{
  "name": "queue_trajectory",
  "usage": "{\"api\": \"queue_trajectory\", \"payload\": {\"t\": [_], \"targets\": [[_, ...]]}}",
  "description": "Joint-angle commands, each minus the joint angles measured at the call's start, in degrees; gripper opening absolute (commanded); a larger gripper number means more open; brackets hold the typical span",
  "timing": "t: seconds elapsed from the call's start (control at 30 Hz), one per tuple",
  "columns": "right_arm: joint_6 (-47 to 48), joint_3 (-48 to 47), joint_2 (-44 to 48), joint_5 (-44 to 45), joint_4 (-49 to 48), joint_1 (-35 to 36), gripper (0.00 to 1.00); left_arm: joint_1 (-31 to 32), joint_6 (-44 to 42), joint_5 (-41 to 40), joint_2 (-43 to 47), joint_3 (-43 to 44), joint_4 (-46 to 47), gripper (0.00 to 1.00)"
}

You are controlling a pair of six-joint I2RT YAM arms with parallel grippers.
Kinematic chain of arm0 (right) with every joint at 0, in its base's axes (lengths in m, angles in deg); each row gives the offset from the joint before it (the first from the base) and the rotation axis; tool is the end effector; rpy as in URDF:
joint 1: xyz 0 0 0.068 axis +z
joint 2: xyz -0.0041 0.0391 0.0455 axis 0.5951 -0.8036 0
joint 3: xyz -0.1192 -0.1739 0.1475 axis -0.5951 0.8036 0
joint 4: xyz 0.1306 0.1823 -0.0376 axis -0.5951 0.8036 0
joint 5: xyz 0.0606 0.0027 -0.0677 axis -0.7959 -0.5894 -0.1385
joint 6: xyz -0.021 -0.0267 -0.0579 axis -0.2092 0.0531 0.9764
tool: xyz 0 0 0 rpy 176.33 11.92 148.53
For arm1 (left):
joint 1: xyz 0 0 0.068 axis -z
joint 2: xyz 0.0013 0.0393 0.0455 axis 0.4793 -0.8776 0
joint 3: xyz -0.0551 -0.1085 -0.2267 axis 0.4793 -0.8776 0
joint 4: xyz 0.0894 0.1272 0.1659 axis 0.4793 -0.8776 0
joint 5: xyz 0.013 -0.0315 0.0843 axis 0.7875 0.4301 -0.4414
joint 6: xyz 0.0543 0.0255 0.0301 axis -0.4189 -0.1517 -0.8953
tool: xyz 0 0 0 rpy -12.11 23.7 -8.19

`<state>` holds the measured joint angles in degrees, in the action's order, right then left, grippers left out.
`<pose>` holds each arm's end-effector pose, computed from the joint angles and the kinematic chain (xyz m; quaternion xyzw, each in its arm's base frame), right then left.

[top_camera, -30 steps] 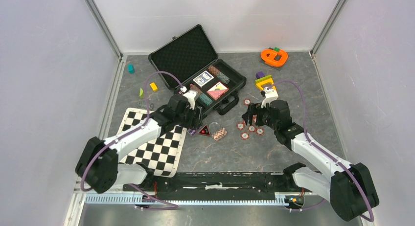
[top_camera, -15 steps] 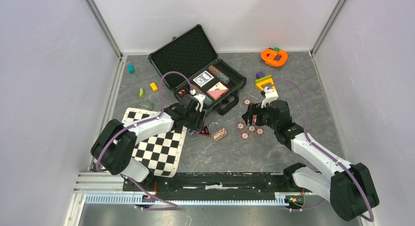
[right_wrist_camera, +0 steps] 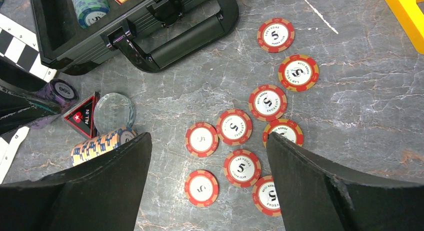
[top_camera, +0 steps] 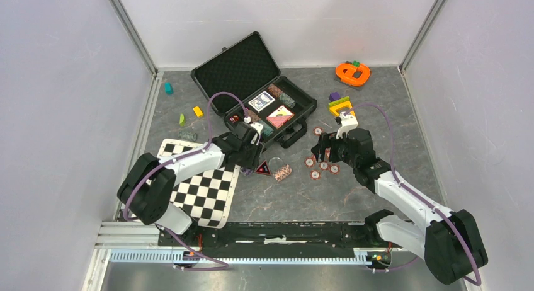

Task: Pack up texas hold em set

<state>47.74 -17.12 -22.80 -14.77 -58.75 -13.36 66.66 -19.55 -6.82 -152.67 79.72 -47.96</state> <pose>0.1944 0.0883 0.2065 -0.0526 0.8593 0.2194 0.4590 0.2174 -0.1666 0.1693 0.1938 0.9390 -0.1016 0.2654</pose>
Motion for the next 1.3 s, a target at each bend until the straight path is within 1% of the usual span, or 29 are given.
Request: {"api": "queue_trajectory", "payload": {"t": [0.0, 0.13, 0.2, 0.27, 0.3, 0.43, 0.57, 0.63, 0.67, 0.7, 0.77, 0.83, 0.87, 0.9, 0.93, 1.03, 1.17, 1.27], "targets": [[0.39, -1.10, 0.67, -0.17, -1.61, 0.26, 0.90, 0.48, -0.38, -1.63, -1.00, 3.30, -5.31, 0.62], [0.39, -1.19, 0.51, -0.36, -1.76, 0.24, 0.90, 0.70, -0.16, -1.37, -2.62, 4.20, -7.41, 0.61], [0.36, -1.28, 0.42, -0.47, -1.77, 0.26, 0.90, 0.73, 0.01, -1.63, -2.82, 4.30, -7.69, 0.52], [0.35, -1.28, 0.41, -0.51, -1.78, 0.24, 0.90, 0.74, 0.56, -2.23, -2.03, 4.58, -7.98, 0.40], [0.32, -1.28, 0.42, -0.49, -1.76, 0.30, 0.90, 0.74, 0.67, -2.04, -1.41, 4.64, -7.91, 0.36], [0.39, -1.36, 0.29, -0.50, -1.78, 0.30, 0.90, 0.74, 1.13, 0.44, 1.67, 5.69, -8.86, 0.28], [0.22, -1.28, 0.21, -0.56, -2.03, 0.28, 0.90, 0.70, 2.94, 2.41, 6.19, 6.55, -9.84, 0.23], [0.26, -1.19, 0.16, -0.58, -2.11, 0.22, 0.90, 0.66, 4.65, 1.69, 8.76, 6.32, -8.28, 0.22], [0.24, -1.06, 0.15, -0.65, -2.13, 0.27, 0.90, 0.65, 5.91, 0.55, 10.29, 5.44, -6.09, 0.19], [0.20, -0.96, 0.15, -0.64, -2.22, 0.28, 0.90, 0.57, 7.76, -1.33, 11.57, 4.07, -3.85, 0.15], [0.19, -0.84, 0.06, -0.66, -2.31, 0.24, 0.90, 0.47, 11.23, -4.05, 13.97, 1.73, 1.03, 0.11], [0.18, -0.75, 0.15, -0.63, -2.31, 0.23, 0.90, 0.39, 16.12, -7.41, 15.35, 0.49, 4.32, 0.05], [0.20, -0.76, 0.17, -0.52, -2.31, 0.24, 0.90, 0.39, 19.18, -9.17, 15.73, 0.15, 6.11, 0.05], [0.22, -0.75, 0.31, -0.53, -2.31, 0.26, 0.90, 0.39, 22.88, -12.22, 15.72, 0.07, 7.53, 0.02], [0.29, -0.75, 0.33, -0.47, -2.31, 0.31, 0.90, 0.39, 28.29, -15.55, 15.62, 0.21, 7.90, 0.02], [0.18, -0.83, 0.42, -0.41, -2.31, 0.25, 0.90, 0.39, 38.82, -20.15, 14.28, 1.11, 9.56, 0.02], [0.28, -0.68, 0.51, -0.34, -2.31, 0.31, 0.90, 0.39, 45.92, -22.48, 11.38, 3.34, 11.05, 0.02], [0.28, -0.66, 0.66, -0.18, -2.22, 0.26, 0.90, 0.39, 52.10, -25.89, 9.88, 3.69, 11.31, 0.02]]}}
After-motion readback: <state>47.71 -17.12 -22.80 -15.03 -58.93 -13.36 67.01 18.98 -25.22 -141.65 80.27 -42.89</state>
